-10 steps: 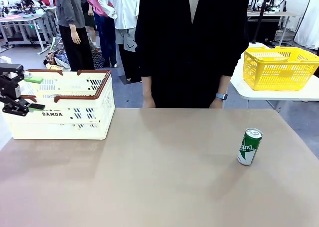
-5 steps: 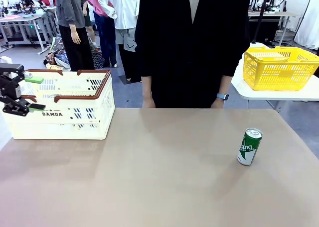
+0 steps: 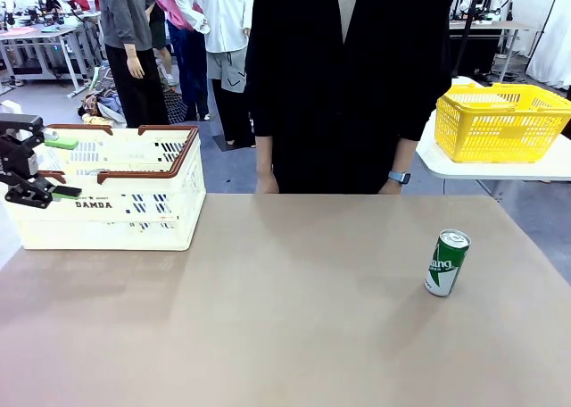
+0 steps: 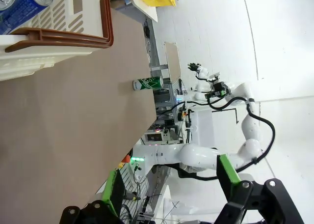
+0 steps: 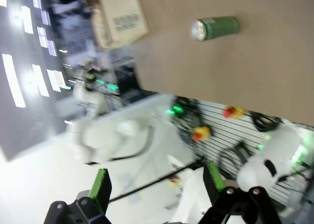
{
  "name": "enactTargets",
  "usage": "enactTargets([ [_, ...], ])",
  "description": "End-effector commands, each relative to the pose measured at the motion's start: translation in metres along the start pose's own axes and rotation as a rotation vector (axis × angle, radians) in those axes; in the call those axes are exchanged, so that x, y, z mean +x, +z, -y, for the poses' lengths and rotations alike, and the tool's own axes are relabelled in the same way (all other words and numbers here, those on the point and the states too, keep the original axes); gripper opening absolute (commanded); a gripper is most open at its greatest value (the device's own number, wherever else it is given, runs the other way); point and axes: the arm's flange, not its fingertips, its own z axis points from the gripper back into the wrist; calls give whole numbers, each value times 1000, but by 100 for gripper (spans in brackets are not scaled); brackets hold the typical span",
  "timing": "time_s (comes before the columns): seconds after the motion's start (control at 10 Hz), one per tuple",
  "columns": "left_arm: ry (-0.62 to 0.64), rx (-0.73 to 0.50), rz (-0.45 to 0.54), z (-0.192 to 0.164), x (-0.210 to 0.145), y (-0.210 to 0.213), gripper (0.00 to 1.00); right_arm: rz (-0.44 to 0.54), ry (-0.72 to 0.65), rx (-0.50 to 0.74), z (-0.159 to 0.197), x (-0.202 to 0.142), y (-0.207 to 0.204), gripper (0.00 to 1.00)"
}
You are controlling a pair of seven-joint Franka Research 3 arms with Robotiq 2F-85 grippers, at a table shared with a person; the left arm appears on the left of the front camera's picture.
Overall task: Place the drinks into the Shopping basket.
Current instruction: Pick up one drink and place it into the Shopping basket.
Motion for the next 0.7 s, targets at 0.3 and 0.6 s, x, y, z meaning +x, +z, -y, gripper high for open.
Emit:
enactTargets([
  [0.3, 3, -6, -3, 4, -1, 2, 100, -340, 258, -950, -106, 21, -245, 100],
  [0.6, 3, -6, -3, 4, -1, 2, 100, -338, 168, -778, -119, 15, -274, 100],
])
